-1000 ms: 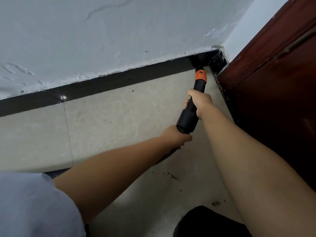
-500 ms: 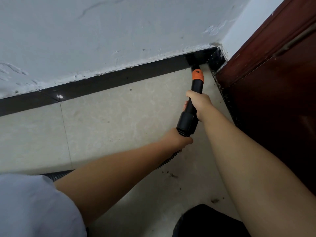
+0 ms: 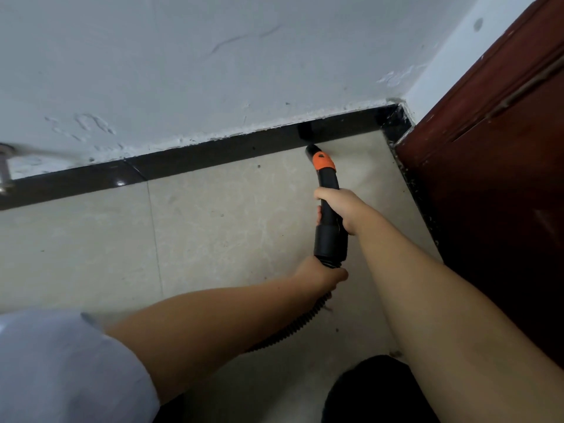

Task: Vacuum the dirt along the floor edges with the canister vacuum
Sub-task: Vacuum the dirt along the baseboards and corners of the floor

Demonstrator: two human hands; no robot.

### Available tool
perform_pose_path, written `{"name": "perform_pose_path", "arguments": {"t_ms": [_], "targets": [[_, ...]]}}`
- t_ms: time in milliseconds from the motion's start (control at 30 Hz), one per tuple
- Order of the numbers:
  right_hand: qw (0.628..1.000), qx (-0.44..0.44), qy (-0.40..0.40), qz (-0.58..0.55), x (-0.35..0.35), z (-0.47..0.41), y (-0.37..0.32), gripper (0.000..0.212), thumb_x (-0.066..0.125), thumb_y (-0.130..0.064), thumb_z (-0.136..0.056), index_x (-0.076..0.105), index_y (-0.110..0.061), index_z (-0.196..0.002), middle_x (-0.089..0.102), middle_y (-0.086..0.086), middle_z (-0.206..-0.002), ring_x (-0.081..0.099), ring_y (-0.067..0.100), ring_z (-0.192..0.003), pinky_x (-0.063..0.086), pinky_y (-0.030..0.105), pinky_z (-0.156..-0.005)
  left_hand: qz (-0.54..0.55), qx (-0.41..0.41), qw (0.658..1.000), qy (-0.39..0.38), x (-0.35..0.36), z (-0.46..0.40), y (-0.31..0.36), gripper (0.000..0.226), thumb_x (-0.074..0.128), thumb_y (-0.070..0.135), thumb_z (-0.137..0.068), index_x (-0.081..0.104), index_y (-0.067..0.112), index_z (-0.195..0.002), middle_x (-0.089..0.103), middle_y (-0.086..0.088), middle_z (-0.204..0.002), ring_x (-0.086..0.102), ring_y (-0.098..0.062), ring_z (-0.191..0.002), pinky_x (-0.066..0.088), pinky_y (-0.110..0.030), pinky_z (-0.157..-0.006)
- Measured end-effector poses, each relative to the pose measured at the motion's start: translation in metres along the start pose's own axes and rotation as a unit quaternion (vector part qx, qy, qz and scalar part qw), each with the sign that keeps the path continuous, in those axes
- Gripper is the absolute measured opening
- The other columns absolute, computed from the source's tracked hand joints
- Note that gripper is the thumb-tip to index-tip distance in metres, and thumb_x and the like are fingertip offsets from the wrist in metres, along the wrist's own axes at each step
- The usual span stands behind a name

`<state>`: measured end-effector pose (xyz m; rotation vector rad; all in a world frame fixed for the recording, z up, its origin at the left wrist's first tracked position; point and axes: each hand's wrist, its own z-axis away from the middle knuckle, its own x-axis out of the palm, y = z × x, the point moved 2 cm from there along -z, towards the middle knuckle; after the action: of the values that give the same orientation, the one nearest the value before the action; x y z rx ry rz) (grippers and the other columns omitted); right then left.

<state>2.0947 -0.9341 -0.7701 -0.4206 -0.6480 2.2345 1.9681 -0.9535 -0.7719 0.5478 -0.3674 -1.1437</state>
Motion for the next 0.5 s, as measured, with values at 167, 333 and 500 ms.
{"name": "perform_pose_path", "arguments": {"t_ms": [167, 333, 500], "targets": [[0.997, 0.021, -0.057, 0.041, 0.03, 0.008, 0.008, 0.01, 0.056, -0.008, -0.084, 0.046, -0.007, -0.082, 0.051, 0.007, -0.059, 0.049, 0.016, -0.038, 0.048, 0.027, -0.05, 0.038, -0.008, 0.999, 0.024, -0.012, 0.015, -0.02, 0.021, 0.058, 0.005, -0.085, 0.044, 0.016, -0.074, 0.045, -0.006, -0.067, 0.044, -0.017, -0.056, 0.043, -0.029, -0.061], [0.994, 0.019, -0.079, 0.076, 0.054, 0.014, 0.015, 0.01, 0.055, -0.009, -0.085, 0.045, -0.008, -0.084, 0.051, 0.008, -0.058, 0.049, 0.016, -0.036, 0.049, 0.024, -0.048, 0.073, -0.017, 0.997, 0.027, -0.024, 0.024, -0.035, 0.018, 0.058, 0.006, -0.085, 0.045, 0.016, -0.077, 0.047, -0.006, -0.07, 0.046, -0.017, -0.058, 0.044, -0.026, -0.056], [0.999, 0.004, -0.032, 0.029, 0.047, 0.013, 0.021, 0.009, 0.055, -0.006, -0.085, 0.046, -0.006, -0.085, 0.049, 0.008, -0.056, 0.047, 0.016, -0.034, 0.047, 0.026, -0.046, 0.046, -0.018, 0.999, 0.02, -0.025, 0.021, -0.038, 0.011, 0.06, 0.008, -0.084, 0.051, 0.011, -0.09, 0.049, -0.006, -0.073, 0.048, -0.017, -0.06, 0.046, -0.027, -0.058]]}}
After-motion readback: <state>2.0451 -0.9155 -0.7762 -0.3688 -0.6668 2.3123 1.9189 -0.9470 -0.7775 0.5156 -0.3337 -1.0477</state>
